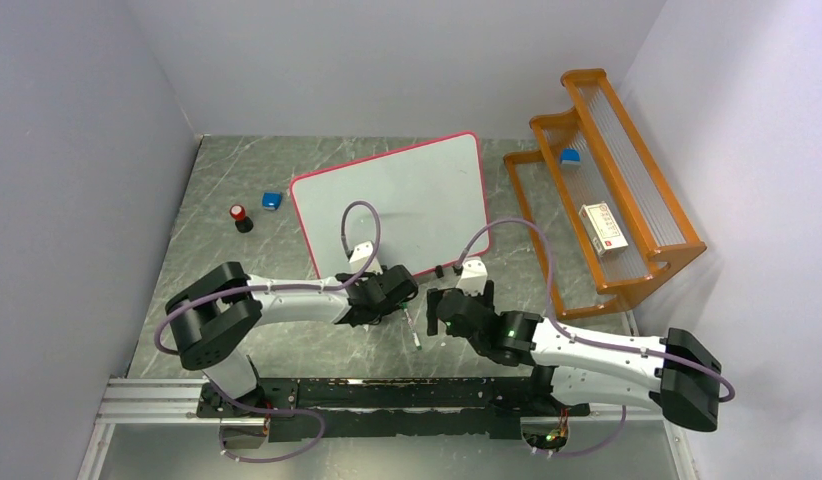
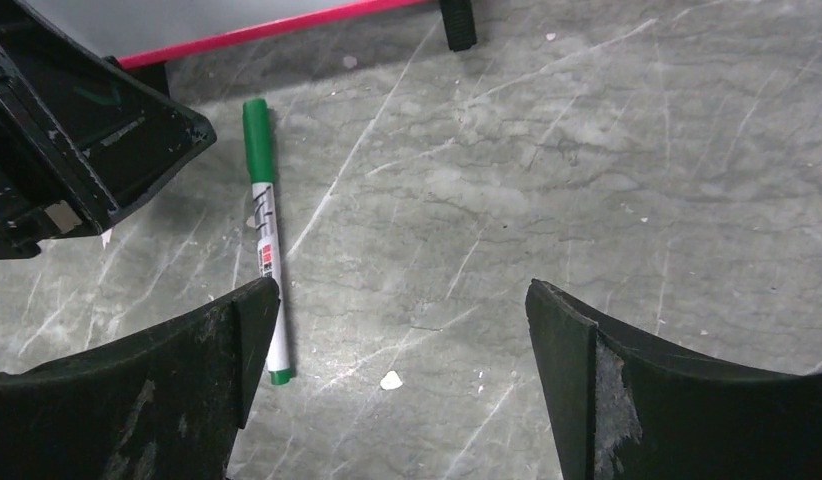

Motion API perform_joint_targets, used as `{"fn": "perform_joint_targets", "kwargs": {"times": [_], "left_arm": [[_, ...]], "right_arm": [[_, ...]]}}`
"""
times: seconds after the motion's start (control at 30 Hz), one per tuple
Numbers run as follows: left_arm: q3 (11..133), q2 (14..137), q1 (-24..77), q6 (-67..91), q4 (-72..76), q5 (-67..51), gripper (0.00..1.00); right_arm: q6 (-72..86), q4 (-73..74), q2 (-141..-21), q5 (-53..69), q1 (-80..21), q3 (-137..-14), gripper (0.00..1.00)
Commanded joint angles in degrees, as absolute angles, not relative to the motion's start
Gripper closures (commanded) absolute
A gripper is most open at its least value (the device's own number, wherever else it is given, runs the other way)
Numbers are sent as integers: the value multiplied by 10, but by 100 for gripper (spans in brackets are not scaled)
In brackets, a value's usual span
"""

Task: Write a sentence on the whiteboard
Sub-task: Move the whiteboard stand to the center of the board, then open the whiteboard marker at the center of the board.

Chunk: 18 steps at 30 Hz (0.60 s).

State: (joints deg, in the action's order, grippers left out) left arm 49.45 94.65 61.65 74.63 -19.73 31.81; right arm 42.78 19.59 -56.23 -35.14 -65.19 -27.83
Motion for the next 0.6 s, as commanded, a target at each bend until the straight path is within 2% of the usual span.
{"fn": "perform_joint_targets", "kwargs": {"times": [0.0, 0.3, 0.43, 0.57], "left_arm": [[494, 934, 629, 763, -246, 297, 46], [479, 796, 638, 737, -303, 317, 24], [491, 749, 637, 669, -329, 345, 4], [515, 708, 629, 585, -357, 391, 2]], "right_arm": [[420, 150, -576, -327, -649, -262, 3], [386, 96, -654, -275, -649, -275, 11], [378, 105, -710, -258, -650, -312, 22], [368, 113, -744, -237, -650, -339, 30]]}}
